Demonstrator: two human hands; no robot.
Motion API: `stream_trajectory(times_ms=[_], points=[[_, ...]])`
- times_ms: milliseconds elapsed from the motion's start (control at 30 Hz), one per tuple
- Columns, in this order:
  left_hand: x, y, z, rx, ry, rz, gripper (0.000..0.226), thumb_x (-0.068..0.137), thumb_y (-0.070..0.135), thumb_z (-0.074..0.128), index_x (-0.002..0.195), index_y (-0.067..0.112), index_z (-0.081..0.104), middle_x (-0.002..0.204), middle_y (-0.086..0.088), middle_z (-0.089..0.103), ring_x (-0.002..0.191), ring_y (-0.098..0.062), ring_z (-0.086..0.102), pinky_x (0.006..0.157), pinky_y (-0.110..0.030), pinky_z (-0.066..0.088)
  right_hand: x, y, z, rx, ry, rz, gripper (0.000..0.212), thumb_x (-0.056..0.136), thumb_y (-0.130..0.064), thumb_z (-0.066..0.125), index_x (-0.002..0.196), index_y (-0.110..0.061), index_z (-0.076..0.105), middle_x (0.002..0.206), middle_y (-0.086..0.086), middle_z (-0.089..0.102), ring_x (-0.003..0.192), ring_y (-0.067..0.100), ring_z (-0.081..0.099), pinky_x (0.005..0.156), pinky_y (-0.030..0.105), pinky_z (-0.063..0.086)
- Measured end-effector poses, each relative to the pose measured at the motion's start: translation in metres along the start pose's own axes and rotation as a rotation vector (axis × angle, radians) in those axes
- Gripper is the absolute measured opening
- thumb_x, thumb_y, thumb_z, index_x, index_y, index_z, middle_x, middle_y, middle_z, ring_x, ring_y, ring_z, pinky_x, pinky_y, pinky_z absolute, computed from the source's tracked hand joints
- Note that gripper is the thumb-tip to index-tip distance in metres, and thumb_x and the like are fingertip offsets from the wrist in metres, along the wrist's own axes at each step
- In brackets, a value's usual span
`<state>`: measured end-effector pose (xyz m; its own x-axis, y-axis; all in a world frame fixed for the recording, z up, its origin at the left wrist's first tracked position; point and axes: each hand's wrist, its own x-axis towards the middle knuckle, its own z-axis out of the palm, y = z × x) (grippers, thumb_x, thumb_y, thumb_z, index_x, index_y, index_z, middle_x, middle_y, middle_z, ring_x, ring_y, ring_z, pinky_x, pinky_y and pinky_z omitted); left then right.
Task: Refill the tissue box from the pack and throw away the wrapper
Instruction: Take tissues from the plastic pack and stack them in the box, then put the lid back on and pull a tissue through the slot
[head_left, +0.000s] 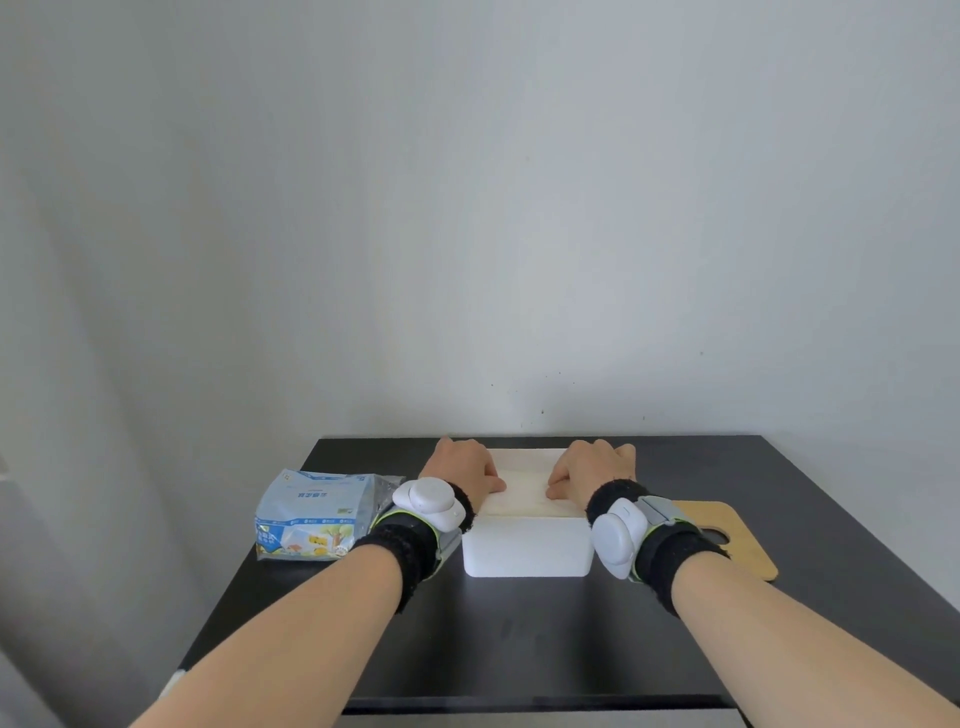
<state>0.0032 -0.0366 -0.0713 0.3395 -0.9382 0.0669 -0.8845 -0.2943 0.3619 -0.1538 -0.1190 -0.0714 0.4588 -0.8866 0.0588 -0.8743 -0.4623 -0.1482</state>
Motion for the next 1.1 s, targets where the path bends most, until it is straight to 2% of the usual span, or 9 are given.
stream_trajectory(times_ms=[167,300,433,567,767,900,967,1033,1100], points=[[-0.002,0.006,-0.007,0.030,0.086,0.045,0.026,0.093,0.036,0.058,0.102,0.015,0.071,0.104,-0.005,0.068,0.113,-0.024,0.050,0.088,-0.034,0.048,-0.005,0.007,-0.020,0.165,0.035,-0.065,0.010,0.085,-0.034,0.066,0.085,-0.033,0.076,0.102,-0.013,0.072,0.101,0.015,0.062,0.094,0.036,0.035],[-0.002,0.018,-0.011,0.028,0.183,0.080,0.035,0.096,0.045,0.052,0.110,0.014,0.060,0.112,-0.005,0.057,0.114,-0.025,0.045,0.093,-0.033,0.043,-0.006,0.026,-0.040,0.245,0.099,-0.130,0.017,0.090,-0.030,0.065,0.093,-0.020,0.078,0.096,-0.005,0.072,0.098,0.022,0.064,0.096,0.039,0.043],[0.003,0.042,-0.018,-0.020,0.234,0.135,0.052,0.089,0.056,0.057,0.121,0.014,0.054,0.121,-0.002,0.052,0.119,-0.022,0.043,0.096,-0.031,0.041,-0.007,0.055,-0.066,0.218,0.066,-0.144,0.032,0.090,-0.033,0.068,0.115,-0.014,0.068,0.116,0.004,0.065,0.107,0.023,0.061,0.096,0.034,0.046],[0.005,0.077,-0.020,-0.044,0.158,0.185,0.080,0.078,0.067,0.064,0.136,0.015,0.044,0.135,0.002,0.046,0.127,-0.018,0.044,0.100,-0.032,0.042,-0.012,0.092,-0.085,0.188,-0.028,-0.121,0.053,0.083,-0.038,0.075,0.127,-0.015,0.057,0.126,0.002,0.059,0.113,0.019,0.057,0.092,0.026,0.044],[0.011,0.130,-0.001,0.039,-0.086,0.280,0.118,0.060,0.073,0.074,0.151,0.015,0.024,0.154,0.001,0.031,0.139,-0.020,0.036,0.108,-0.038,0.040,-0.021,0.137,-0.090,-0.006,-0.206,-0.088,0.091,0.072,-0.041,0.084,0.146,-0.015,0.037,0.149,0.001,0.044,0.135,0.021,0.045,0.107,0.031,0.039],[0.015,0.161,0.025,0.149,-0.203,0.343,0.115,0.057,0.069,0.079,0.145,0.012,0.031,0.146,-0.003,0.038,0.132,-0.024,0.043,0.102,-0.041,0.044,-0.026,0.161,-0.078,-0.151,-0.343,-0.060,0.116,0.065,-0.048,0.087,0.154,-0.015,0.021,0.159,0.001,0.030,0.143,0.023,0.036,0.113,0.036,0.035],[0.023,0.169,0.041,0.194,-0.265,0.349,0.107,0.051,0.069,0.081,0.133,0.017,0.037,0.132,-0.002,0.046,0.117,-0.024,0.050,0.094,-0.039,0.047,-0.027,0.170,-0.068,-0.219,-0.399,-0.050,0.126,0.059,-0.050,0.089,0.156,-0.020,0.014,0.161,-0.002,0.023,0.145,0.024,0.032,0.115,0.041,0.034],[0.029,0.173,0.058,0.245,-0.321,0.354,0.091,0.047,0.066,0.082,0.111,0.022,0.036,0.111,0.003,0.043,0.094,-0.019,0.046,0.080,-0.032,0.041,-0.027,0.179,-0.055,-0.227,-0.448,-0.031,0.129,0.059,-0.044,0.091,0.157,-0.026,0.008,0.163,-0.005,0.019,0.147,0.025,0.029,0.114,0.042,0.034],[0.030,0.176,0.069,0.298,-0.373,0.342,0.090,0.042,0.066,0.081,0.108,0.020,0.040,0.103,0.008,0.043,0.085,-0.016,0.045,0.073,-0.030,0.042,-0.029,0.187,-0.046,-0.221,-0.485,-0.010,0.126,0.065,-0.037,0.090,0.157,-0.027,0.004,0.164,-0.005,0.014,0.148,0.027,0.024,0.115,0.041,0.032]])
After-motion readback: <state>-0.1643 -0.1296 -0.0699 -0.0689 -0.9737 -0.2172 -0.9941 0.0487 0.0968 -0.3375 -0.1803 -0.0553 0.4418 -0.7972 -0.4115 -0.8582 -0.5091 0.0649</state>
